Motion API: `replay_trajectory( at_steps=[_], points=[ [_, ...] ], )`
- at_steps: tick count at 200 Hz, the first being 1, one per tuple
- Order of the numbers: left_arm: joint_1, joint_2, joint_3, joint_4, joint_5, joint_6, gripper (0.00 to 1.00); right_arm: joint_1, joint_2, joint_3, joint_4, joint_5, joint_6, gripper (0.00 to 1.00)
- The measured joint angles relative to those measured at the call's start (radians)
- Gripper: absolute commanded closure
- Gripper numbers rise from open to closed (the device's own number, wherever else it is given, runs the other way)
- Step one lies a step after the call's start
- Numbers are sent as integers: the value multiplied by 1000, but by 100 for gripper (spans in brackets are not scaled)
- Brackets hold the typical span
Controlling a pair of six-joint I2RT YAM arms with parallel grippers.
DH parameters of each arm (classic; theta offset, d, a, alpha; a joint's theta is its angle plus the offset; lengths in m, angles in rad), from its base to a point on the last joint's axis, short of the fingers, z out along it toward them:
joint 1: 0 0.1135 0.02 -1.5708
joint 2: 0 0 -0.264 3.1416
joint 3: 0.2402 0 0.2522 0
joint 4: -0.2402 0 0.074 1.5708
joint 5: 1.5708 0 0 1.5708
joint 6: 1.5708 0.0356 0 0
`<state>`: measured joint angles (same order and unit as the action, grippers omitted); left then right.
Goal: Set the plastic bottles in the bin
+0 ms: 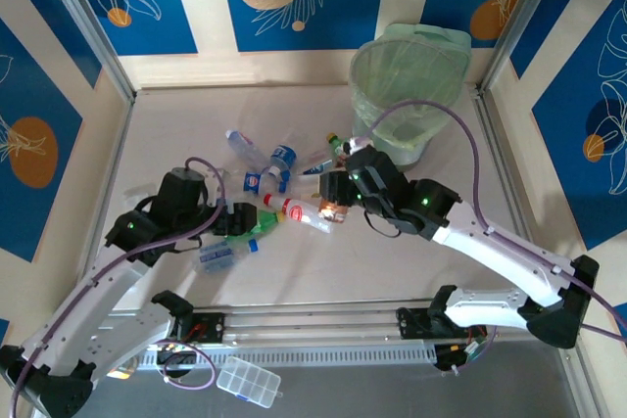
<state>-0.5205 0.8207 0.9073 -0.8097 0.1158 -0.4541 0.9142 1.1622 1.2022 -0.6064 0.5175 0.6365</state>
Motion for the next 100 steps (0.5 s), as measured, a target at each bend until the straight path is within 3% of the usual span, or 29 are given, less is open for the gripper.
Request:
replay_trajectory(
  at_steps=[51, 100],
  points=[
    [0, -27, 69, -40, -69, 34, 5, -143, 92, 254, 0, -37, -166, 59],
    [-11, 51, 201, 11, -1, 76, 7, -318, 183, 468, 2, -126, -241, 60]
  ],
)
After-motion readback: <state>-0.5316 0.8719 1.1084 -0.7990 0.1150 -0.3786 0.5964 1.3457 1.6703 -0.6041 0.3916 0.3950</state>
